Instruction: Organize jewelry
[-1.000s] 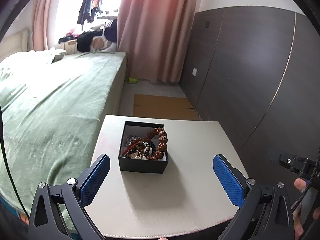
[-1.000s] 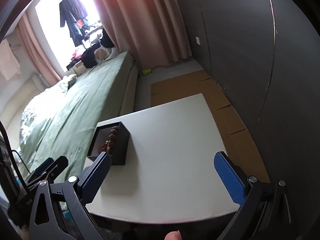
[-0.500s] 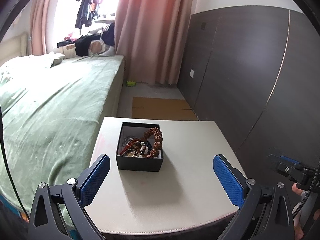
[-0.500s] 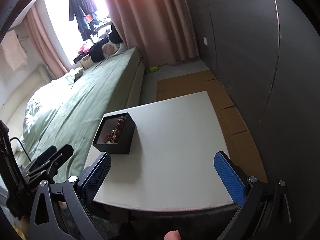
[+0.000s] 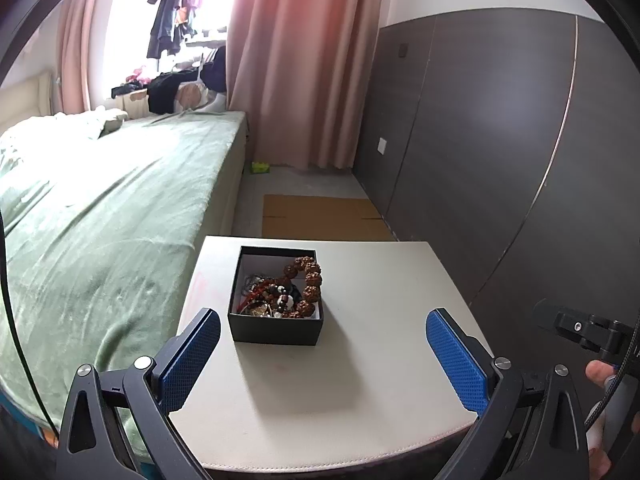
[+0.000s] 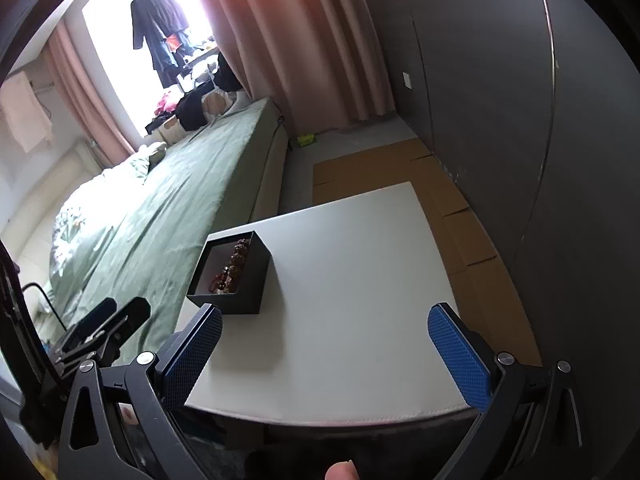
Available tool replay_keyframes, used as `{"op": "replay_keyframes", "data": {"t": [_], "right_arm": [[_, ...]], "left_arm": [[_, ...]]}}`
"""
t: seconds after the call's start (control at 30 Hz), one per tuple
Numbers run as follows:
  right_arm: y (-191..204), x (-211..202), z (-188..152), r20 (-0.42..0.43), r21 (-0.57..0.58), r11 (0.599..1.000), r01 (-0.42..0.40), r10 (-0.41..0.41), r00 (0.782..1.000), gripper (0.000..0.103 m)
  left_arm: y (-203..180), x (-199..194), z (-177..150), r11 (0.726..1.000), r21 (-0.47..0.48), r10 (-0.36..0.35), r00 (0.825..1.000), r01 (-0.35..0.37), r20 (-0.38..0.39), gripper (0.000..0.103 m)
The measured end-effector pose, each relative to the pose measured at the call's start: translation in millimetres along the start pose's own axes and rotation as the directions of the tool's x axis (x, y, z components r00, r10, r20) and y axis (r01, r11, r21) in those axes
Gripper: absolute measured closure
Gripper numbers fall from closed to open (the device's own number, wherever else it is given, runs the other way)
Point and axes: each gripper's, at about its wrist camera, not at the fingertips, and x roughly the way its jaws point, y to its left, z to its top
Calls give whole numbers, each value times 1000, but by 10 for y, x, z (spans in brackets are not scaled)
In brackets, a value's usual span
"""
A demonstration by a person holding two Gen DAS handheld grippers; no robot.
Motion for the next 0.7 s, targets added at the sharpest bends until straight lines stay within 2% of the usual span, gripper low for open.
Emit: {"op": "replay_keyframes", "data": {"t": [0.7], "right_arm": [[61, -38, -41, 10, 5, 1000, 6, -6, 1000, 0]], "left_arm": [[31, -10, 1, 1000, -2, -5, 1000, 5, 0, 1]]}}
